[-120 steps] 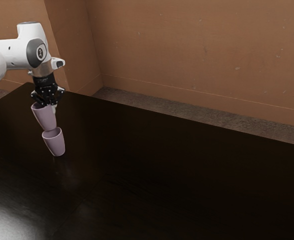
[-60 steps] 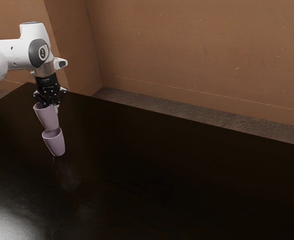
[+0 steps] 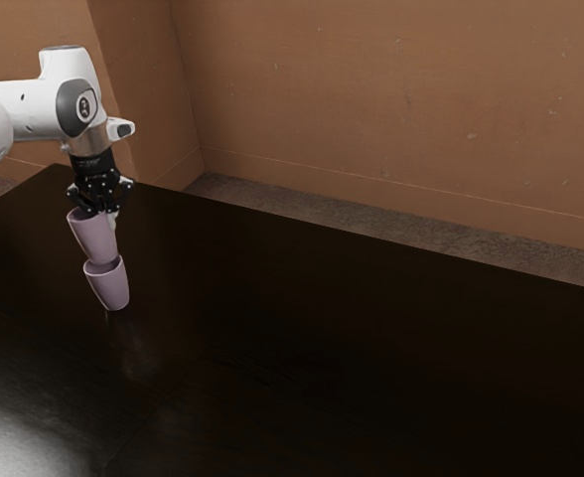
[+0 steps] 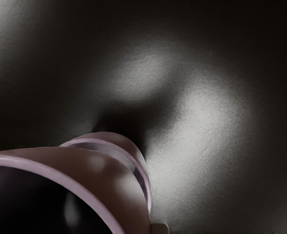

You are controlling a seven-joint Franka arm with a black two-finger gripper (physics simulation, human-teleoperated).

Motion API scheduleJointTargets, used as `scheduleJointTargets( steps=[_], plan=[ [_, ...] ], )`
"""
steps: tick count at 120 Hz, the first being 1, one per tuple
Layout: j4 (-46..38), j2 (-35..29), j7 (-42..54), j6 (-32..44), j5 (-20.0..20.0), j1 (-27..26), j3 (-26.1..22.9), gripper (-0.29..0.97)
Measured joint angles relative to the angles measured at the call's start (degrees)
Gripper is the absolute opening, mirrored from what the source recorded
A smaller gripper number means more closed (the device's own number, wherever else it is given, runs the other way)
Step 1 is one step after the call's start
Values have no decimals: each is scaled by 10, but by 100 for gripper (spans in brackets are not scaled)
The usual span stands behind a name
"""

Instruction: Place the left cup onto the right cup

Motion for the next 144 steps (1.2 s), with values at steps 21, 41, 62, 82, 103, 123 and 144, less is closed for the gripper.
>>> scheduleJointTargets(
  steps=[21,41,62,82,103,123,144],
  plan=[
    [-7,-3,0,0,0,1,0,-11],
    [-8,-4,-1,1,0,0,0,-11],
    [-10,-3,-1,2,0,1,0,-11],
    [-12,-3,-2,4,0,0,0,-11],
    [-12,-3,-3,5,0,0,0,-11],
    [-12,-3,-3,5,0,0,0,-11],
    [-18,-5,-3,6,0,0,0,-11]
  ],
)
